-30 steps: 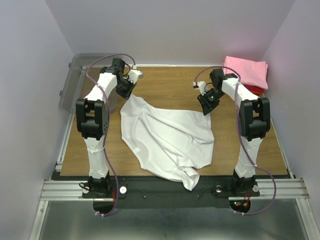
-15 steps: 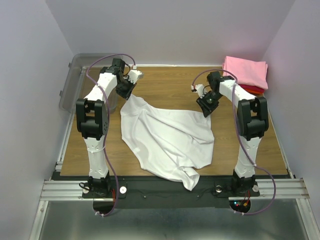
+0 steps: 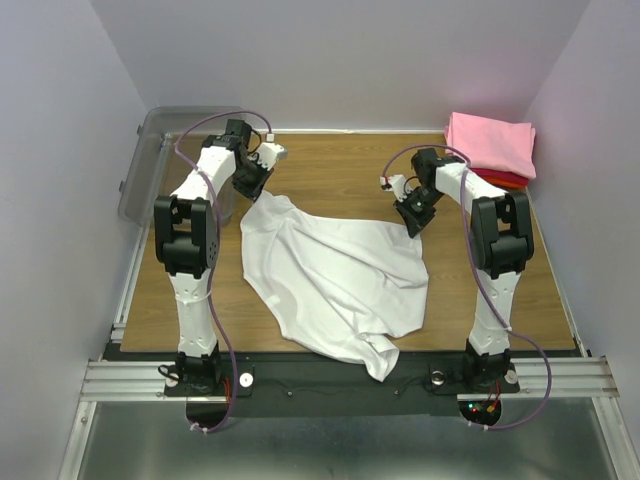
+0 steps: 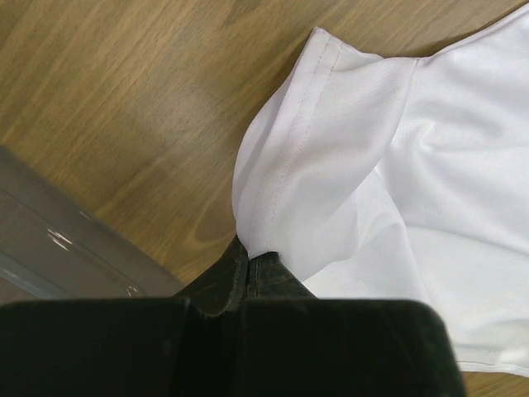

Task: Fold and stack the t-shirts
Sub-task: Flatten the tshirt out

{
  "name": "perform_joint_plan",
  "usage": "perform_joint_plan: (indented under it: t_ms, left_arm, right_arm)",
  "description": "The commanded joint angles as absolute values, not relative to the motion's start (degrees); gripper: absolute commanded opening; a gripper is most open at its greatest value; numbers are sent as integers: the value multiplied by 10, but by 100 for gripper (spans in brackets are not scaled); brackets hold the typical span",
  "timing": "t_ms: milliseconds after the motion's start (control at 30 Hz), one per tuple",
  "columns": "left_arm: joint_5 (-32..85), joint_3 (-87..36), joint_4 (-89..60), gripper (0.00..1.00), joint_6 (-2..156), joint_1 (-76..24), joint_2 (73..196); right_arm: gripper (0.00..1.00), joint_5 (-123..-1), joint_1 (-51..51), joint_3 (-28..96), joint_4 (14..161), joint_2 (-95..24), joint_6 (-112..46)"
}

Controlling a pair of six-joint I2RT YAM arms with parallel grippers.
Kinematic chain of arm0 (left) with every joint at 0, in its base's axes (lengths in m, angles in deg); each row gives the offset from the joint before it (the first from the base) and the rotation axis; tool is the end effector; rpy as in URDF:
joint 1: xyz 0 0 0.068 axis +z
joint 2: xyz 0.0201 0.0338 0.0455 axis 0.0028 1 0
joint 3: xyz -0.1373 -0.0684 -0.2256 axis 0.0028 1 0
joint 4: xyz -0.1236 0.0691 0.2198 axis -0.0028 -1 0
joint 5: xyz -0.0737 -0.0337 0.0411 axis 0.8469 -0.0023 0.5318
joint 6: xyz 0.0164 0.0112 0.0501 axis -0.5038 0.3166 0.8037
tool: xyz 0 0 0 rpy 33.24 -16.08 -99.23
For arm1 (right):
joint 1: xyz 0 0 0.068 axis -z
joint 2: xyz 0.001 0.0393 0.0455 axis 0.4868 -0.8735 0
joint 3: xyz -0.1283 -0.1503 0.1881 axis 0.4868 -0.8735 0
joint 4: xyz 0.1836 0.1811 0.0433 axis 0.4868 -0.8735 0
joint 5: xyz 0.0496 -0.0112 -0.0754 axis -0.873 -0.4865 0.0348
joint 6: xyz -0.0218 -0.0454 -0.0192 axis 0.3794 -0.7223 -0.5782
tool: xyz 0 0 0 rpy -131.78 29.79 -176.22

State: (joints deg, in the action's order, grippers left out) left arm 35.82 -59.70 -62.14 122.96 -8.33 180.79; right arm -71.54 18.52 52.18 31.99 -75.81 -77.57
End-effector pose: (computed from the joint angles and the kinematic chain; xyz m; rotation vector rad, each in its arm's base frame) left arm 0.4578 -0.0792 0.2352 1.0293 2.3632 -0.2388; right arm 0.4051 0.0863 0.1718 -1.2235 2.6743 0.3865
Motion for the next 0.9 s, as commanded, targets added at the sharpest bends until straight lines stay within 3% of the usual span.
perform_joint_plan:
  t_ms: [0,567,700,867]
  left_arm:
    - [356,-606,-626,0,1235,-80,1809]
    - [346,-631,-638,0,1242,-74,1810]
    - [338,-634,-636,0,1243,-71,1816]
    - [339,-649,-640,0,1243,-70,1827]
  right_arm:
    - [1,-713,181,527,331,-747,-782]
    - [1,-687,193,633,266,-715,-802]
    - [7,-685,198,657,254,-720,-808]
    - [8,-667,203,690,252,-748,-814]
